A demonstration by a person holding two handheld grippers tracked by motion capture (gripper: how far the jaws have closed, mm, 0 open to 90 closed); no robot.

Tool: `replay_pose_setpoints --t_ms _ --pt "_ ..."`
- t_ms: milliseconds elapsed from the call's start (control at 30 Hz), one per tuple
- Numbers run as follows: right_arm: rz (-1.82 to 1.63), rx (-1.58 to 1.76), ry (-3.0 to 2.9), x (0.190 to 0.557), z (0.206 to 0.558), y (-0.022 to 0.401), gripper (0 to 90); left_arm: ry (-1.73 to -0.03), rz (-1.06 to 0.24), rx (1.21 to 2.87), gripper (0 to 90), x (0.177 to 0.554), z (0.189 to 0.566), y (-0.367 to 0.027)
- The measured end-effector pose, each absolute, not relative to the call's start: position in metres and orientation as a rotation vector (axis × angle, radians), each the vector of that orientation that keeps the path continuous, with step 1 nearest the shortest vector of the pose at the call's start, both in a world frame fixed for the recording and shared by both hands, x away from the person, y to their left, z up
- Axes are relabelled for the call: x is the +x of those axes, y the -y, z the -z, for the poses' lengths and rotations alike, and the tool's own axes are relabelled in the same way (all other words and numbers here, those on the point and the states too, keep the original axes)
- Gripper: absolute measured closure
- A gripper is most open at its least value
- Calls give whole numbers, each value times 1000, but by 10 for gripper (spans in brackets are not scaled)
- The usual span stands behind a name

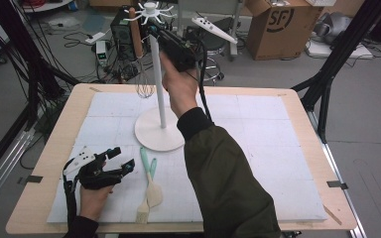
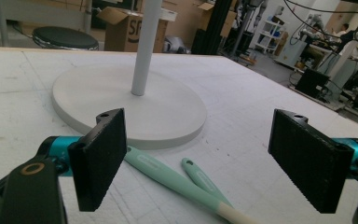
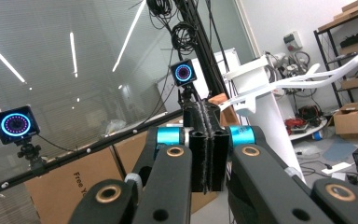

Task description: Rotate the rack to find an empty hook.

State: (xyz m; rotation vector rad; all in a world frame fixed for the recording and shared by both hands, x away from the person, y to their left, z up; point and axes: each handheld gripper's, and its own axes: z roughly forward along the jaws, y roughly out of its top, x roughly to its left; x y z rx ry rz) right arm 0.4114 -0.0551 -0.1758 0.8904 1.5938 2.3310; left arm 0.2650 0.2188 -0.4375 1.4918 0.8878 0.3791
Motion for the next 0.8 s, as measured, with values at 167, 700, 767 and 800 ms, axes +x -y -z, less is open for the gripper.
replay_pose_setpoints --t_ms 167,700,767,800 --pt "-2313 907 -1608 411 178 54 900 -892 -384 1486 200 263 437 -220" --pt "-2276 991 -1566 415 191 71 900 -893 -386 1484 200 262 437 -221" --pt "-2299 1004 -1525 415 189 77 900 -890 -386 1482 200 262 437 -221" --pt "-2312 1002 -1503 414 187 79 900 -890 -386 1485 200 262 437 -222"
